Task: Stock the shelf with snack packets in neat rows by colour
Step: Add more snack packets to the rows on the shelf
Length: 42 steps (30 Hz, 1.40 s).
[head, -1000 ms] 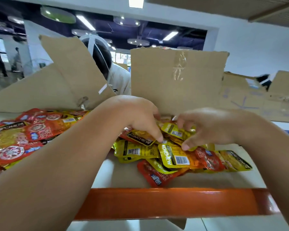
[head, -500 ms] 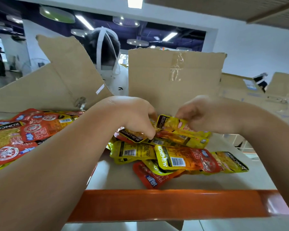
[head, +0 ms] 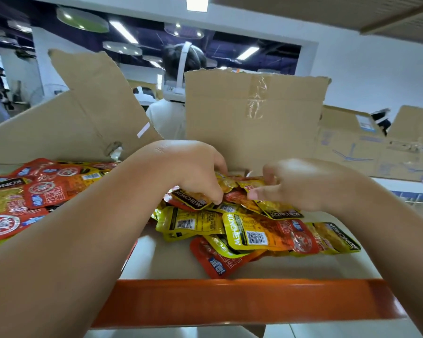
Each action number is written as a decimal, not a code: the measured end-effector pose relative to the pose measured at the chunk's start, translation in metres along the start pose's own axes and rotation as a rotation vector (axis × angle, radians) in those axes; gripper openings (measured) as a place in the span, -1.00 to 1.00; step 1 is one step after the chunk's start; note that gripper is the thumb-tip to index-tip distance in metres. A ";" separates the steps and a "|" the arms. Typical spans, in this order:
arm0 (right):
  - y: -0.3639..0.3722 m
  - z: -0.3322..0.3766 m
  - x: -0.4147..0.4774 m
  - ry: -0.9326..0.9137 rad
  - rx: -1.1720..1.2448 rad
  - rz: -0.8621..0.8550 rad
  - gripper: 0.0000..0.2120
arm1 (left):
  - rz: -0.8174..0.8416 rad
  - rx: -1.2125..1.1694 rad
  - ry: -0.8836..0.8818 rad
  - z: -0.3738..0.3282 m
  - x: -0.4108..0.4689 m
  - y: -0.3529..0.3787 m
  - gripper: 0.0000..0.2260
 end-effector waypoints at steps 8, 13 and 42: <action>0.003 -0.010 -0.005 -0.006 0.087 -0.015 -0.68 | -0.064 0.004 0.003 -0.007 -0.003 -0.003 -0.44; 0.003 -0.033 -0.010 -0.010 0.225 -0.121 -0.67 | -0.150 -0.059 0.019 -0.011 -0.007 -0.008 -0.54; 0.001 -0.459 -0.295 0.416 0.453 -0.701 -0.68 | -0.507 -0.584 0.422 -0.480 0.033 0.057 -0.49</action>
Point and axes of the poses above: each hand's wrist, its own x-axis towards the middle knuckle, its own y-axis out of the palm, z = x × y, the point moved 3 cm from there along x, towards the middle knuckle, and after that the axes turned 5 degrees about x, right-handed, at the moved point
